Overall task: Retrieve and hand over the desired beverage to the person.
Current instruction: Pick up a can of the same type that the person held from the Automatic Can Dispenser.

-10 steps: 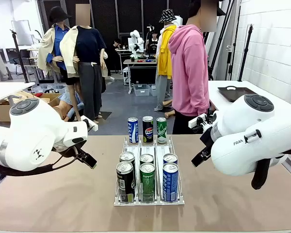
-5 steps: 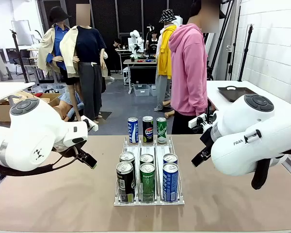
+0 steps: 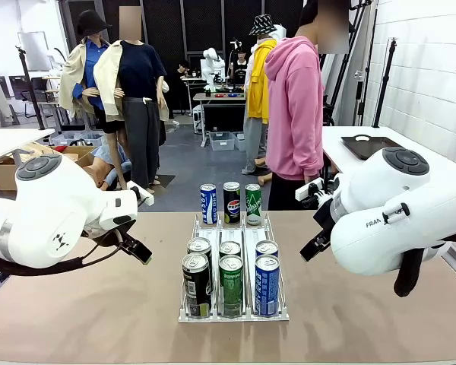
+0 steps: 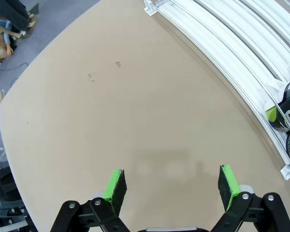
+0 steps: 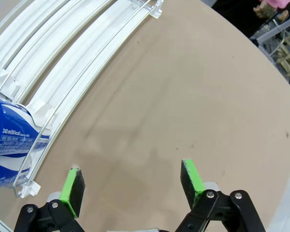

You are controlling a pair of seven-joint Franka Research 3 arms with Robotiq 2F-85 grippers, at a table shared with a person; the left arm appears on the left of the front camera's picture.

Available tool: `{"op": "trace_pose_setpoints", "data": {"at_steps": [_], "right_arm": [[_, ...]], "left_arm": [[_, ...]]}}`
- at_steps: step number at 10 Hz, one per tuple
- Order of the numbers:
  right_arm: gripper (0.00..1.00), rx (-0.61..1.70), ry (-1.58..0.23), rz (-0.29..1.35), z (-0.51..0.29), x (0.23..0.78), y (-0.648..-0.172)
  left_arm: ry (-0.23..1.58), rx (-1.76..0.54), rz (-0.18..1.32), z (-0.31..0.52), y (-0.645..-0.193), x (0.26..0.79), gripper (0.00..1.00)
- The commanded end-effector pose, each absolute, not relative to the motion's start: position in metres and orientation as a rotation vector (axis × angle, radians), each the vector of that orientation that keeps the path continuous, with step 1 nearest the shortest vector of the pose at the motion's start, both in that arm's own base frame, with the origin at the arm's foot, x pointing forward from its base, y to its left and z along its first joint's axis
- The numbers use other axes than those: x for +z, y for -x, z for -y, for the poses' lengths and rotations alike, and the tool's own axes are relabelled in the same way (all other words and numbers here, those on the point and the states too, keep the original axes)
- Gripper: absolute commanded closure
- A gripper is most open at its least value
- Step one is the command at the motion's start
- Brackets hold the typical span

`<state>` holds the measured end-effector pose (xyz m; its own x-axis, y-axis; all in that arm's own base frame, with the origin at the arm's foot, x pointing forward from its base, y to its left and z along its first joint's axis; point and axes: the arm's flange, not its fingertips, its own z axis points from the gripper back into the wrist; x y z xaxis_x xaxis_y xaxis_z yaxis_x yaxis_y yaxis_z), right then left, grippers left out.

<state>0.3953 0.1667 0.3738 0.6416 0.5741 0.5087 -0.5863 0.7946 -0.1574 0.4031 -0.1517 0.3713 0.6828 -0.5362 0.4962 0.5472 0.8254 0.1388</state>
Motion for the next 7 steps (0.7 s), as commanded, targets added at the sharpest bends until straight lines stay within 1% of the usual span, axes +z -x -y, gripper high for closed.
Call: {"op": "trace_pose_setpoints", "data": {"at_steps": [1, 3, 5, 7], "right_arm": [[0.00, 0.662, -0.023, 0.572, -0.167, 0.374, -0.395], [0.00, 0.661, -0.023, 0.572, -0.167, 0.374, -0.395], [0.00, 0.673, -0.070, 0.575, -0.160, 0.397, -0.386], [0.00, 0.672, -0.146, 0.543, -0.145, 0.424, -0.383]], "left_arm": [[0.021, -0.605, 0.550, 0.151, -0.403, 0.371, 0.00], [0.021, -0.607, 0.550, 0.152, -0.403, 0.371, 0.00], [0.089, -0.619, 0.554, 0.143, -0.399, 0.384, 0.00], [0.160, -0.632, 0.546, 0.121, -0.395, 0.408, 0.00]]}}
